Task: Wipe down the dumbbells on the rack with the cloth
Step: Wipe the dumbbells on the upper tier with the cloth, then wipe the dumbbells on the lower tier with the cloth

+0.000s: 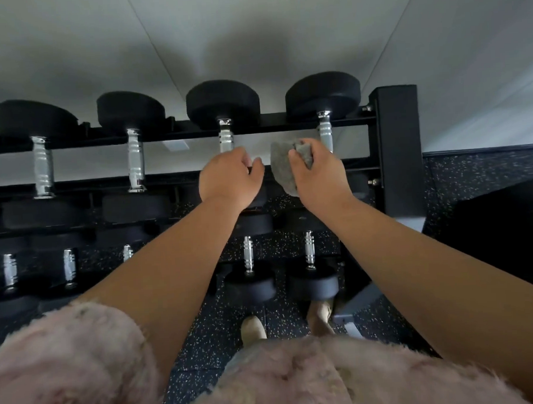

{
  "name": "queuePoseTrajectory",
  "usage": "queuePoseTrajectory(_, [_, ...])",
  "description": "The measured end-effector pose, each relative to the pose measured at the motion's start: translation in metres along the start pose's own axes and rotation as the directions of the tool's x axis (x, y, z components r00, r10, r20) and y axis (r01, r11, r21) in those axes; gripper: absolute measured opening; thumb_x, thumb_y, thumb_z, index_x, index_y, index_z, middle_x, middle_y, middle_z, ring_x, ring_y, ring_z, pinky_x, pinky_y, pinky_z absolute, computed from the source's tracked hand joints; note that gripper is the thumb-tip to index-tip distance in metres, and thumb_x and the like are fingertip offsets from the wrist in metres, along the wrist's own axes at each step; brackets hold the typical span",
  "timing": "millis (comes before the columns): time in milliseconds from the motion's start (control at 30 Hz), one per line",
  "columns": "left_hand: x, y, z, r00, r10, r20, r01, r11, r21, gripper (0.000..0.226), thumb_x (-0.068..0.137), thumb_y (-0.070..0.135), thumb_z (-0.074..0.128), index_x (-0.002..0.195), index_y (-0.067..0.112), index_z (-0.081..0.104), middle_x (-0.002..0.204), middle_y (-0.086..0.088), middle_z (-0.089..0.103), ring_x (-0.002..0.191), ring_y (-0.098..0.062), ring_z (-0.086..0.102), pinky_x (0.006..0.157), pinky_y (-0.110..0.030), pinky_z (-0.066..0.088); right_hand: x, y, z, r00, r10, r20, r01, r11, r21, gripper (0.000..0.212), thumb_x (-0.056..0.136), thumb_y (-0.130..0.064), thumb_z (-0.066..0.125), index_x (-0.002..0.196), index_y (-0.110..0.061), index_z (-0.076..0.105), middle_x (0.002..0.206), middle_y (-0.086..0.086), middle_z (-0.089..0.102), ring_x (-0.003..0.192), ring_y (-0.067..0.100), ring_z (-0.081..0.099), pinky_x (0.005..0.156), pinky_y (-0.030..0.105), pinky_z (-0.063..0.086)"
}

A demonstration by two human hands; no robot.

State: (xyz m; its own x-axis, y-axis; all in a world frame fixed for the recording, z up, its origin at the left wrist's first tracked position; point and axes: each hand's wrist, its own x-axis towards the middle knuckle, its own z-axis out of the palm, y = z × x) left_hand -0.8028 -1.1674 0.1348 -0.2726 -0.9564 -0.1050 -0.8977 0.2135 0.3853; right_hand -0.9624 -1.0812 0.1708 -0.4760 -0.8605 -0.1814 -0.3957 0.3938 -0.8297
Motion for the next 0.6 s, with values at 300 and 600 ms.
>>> queuePoseTrajectory(300, [-0.062,-0.043,-0.002,0.963,0.154,-0.22,-0.203,0.954,-0.222,0.022,0.104,0.03,0.057,0.118,0.014,0.064,0.116,0.001,0.062,0.114,-0.021,0.053,0.102,-0.039,0.047,-0.082,0.05,-0.008,0.987,0.163,-0.006,-0.163,0.984,-0.073,0.026,0.105,-0.043,0.05,0.124,-0.028,0.061,0.094,-0.007,0.068,0.085,0.011,0.069,0.08,0.038,0.063])
queuePoseTrajectory(600, [-0.162,-0.12,0.043,0.998,0.046,-0.043,-0.052,0.988,-0.143,0.036,0.1,0.028,0.062,0.132,0.011,0.059,0.133,-0.01,0.059,0.126,-0.033,0.052,0.109,-0.048,0.045,-0.17,0.161,0.008,0.882,0.468,0.048,-0.42,0.829,-0.369,0.036,0.106,-0.052,0.04,0.123,-0.024,0.057,0.093,0.004,0.067,0.079,0.024,0.066,0.073,0.039,0.059])
